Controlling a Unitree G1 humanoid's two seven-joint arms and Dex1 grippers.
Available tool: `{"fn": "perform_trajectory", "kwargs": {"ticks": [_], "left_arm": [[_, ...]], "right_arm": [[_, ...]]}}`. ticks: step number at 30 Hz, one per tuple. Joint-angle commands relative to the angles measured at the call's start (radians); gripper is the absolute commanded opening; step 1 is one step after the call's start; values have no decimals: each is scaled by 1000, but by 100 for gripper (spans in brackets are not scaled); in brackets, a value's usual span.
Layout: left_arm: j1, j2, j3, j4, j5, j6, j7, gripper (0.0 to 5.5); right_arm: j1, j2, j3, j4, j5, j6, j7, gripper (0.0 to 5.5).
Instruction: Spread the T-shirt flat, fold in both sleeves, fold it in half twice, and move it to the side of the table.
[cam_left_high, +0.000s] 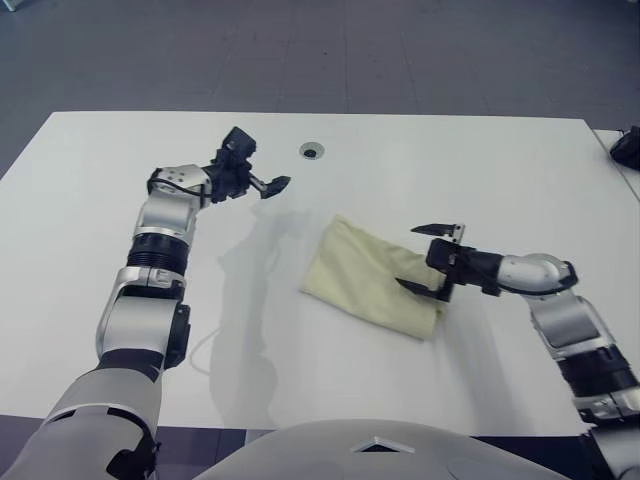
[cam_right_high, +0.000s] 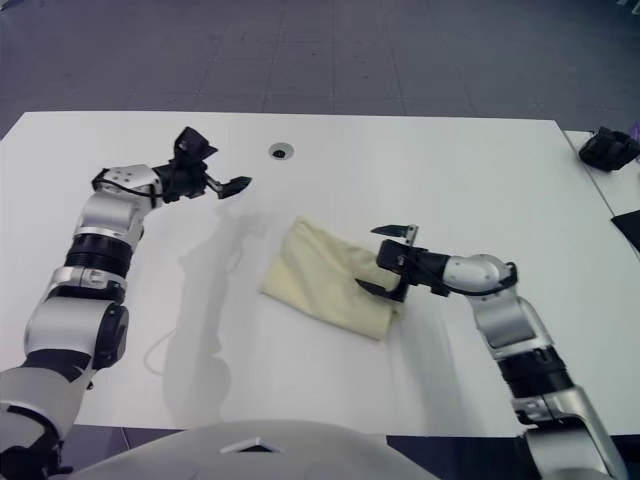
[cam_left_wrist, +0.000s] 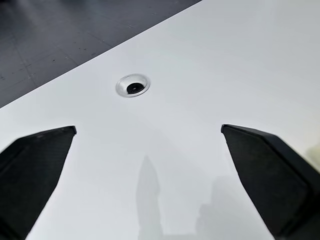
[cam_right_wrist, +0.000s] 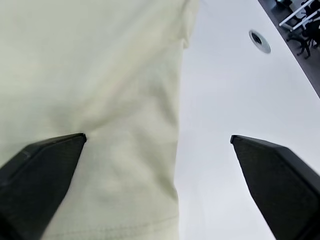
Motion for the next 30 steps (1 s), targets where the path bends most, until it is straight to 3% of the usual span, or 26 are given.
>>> {"fn": "perform_trajectory", "kwargs": {"ticks": [1,7,11,15,23,27,30], "left_arm": [[117,53,48,-169,-31,78,15,540],[168,51,143,-361,-88,179,112,540],[150,9,183,-432,-117,220,211,540],[111,-35,187,-452,-134,214,281,540],[23,-59,231,-462,-171,197,383,540],[21,-61,231,-504,-177,202,406,540],[47,-71,234,-569,-187,220,433,540]], "right_arm": [[161,-119,-90,-150,52,93,71,538],[78,-113,-188,-469,256,363,57,538],[55,10,-121,-519,329,478,-41,538],[135,148,-31,-452,328,464,-127,538],[166,245,78,-60,208,264,-147,538],[155,257,57,269,110,131,-262,538],[142,272,-42,549,108,59,-449,538]]}}
